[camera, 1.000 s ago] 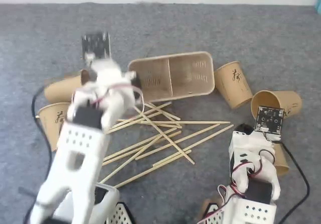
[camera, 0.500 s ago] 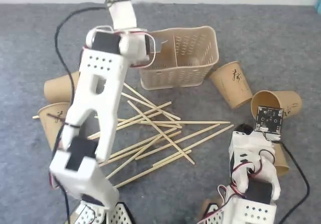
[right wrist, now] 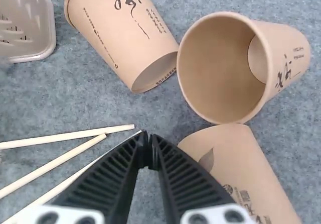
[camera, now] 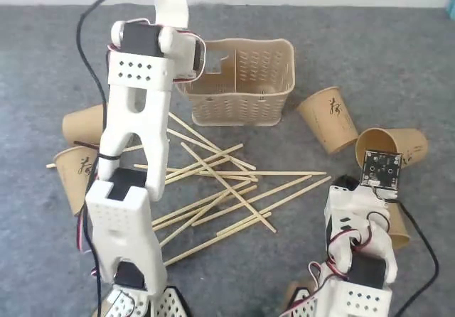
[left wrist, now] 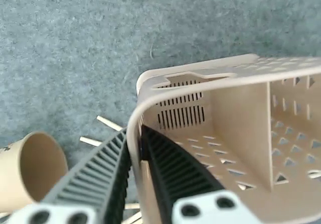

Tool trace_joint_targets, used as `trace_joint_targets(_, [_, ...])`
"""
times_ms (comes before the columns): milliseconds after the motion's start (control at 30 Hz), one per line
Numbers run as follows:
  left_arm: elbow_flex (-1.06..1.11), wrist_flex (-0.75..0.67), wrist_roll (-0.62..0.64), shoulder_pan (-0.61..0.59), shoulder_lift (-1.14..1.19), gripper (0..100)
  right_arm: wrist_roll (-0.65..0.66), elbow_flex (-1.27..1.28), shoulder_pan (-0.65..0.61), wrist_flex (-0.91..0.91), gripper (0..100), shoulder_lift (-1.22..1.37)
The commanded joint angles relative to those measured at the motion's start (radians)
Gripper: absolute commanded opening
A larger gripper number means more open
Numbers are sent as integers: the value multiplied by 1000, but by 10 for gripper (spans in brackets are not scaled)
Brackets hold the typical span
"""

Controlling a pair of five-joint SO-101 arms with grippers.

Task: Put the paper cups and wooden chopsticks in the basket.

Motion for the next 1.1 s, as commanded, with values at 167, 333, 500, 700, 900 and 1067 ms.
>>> trace_joint_targets(167, [114, 40, -31, -6, -167, 13, 15, -6, 4, -22, 13, -8])
trace_joint_targets(333, [22, 38, -9, -14, -256, 13, 15, -3, 2, -22, 13, -8])
trace_joint_targets(500, [-4, 38, 17, 11, -258, 13, 15, 15, 2, -56, 13, -8])
trace_joint_targets(700, [-8, 32, 61, 6, -137, 13, 15, 15, 2, -56, 13, -8])
trace_joint_targets(900, [-42, -14, 149, 8, -58, 13, 15, 15, 2, -56, 13, -8])
trace_joint_targets(1067, [-110, -14, 160, 9, 25, 44, 15, 15, 2, -56, 13, -8])
